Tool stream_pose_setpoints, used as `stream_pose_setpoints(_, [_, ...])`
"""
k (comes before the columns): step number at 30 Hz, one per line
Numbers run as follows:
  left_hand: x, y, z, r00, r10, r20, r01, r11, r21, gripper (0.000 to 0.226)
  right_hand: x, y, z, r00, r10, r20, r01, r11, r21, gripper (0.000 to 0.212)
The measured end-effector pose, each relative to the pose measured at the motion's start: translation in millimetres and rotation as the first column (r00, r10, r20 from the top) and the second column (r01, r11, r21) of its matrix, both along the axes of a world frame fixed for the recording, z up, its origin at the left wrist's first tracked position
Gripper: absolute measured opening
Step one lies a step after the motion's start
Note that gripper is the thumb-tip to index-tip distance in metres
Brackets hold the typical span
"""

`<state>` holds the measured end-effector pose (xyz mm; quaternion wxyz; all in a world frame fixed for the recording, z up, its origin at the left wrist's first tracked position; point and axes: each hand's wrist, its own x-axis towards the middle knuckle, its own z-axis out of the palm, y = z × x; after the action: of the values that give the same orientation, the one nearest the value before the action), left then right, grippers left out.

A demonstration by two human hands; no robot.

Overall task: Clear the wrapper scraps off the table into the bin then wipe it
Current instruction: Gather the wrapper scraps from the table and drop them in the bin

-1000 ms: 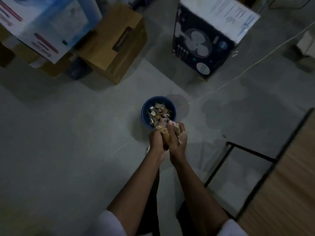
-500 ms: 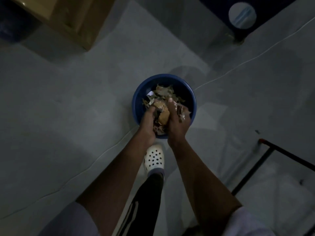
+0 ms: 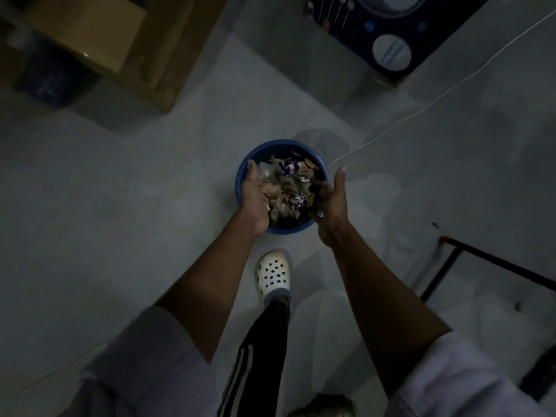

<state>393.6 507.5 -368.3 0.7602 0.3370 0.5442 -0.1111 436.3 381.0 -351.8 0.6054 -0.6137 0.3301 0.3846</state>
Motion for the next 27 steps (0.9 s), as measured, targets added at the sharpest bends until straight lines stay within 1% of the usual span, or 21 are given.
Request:
stream_pose_setpoints(1, [-3,-4,16,1.0,-0.018,0.012,0.018,1.0,0.014,0.054,-5,-8,13,0.999,-0.03,0.03,0.03,0.999,-0.016,0.07])
stream_pose_setpoints(2, [-8,-10,39,0.999,-0.027,0.03,0.026,0.999,0.026,0.053,-12,-21,24,0.999,-0.035,0.037,0.035,0.999,0.0,0.067])
stream_pose_setpoints(4, [-22,-22,85,0.997,-0.028,0.075,0.025,0.999,0.048,0.054,-30,-39,72,0.996,-0.068,0.053,0.068,0.998,0.019,0.073])
stream_pose_setpoints(6, [-37,-40,134,0.992,-0.066,0.11,0.053,0.992,0.117,0.059,-51,-59,118,0.99,-0.129,0.058,0.127,0.991,0.044,0.078])
stream_pose_setpoints(7, [-48,-53,161,0.985,-0.099,0.139,0.077,0.985,0.155,0.061,-65,-72,148,0.988,-0.141,0.058,0.137,0.989,0.06,0.082])
stream_pose_setpoints(9, [-76,-85,215,0.959,-0.189,0.213,0.145,0.968,0.206,0.059,-94,-101,201,0.969,-0.227,0.103,0.214,0.969,0.12,0.085])
stream_pose_setpoints(12, [-121,-146,287,0.907,-0.295,0.302,0.222,0.942,0.252,0.056,-145,-152,285,0.949,-0.26,0.177,0.222,0.952,0.209,0.081])
stream_pose_setpoints(15, [-168,-225,354,0.823,-0.404,0.399,0.31,0.908,0.281,0.055,-204,-228,358,0.899,-0.32,0.298,0.239,0.93,0.28,0.078])
stream_pose_setpoints(18, [-204,-304,407,0.706,-0.529,0.472,0.414,0.848,0.331,0.053,-254,-307,403,0.828,-0.382,0.41,0.276,0.915,0.296,0.072])
stream_pose_setpoints(20, [-222,-360,442,0.612,-0.627,0.483,0.492,0.779,0.387,0.049,-283,-363,426,0.784,-0.418,0.459,0.316,0.905,0.285,0.069])
stream_pose_setpoints(22, [-237,-407,466,0.544,-0.691,0.476,0.549,0.722,0.421,0.048,-306,-410,441,0.739,-0.475,0.478,0.38,0.879,0.287,0.065])
stream_pose_setpoints(24, [-254,-446,484,0.485,-0.738,0.468,0.599,0.671,0.437,0.049,-327,-452,455,0.692,-0.534,0.486,0.449,0.845,0.29,0.059])
stream_pose_setpoints(27, [-273,-492,492,0.412,-0.792,0.45,0.682,0.596,0.425,0.052,-349,-499,465,0.622,-0.6,0.503,0.532,0.795,0.29,0.052])
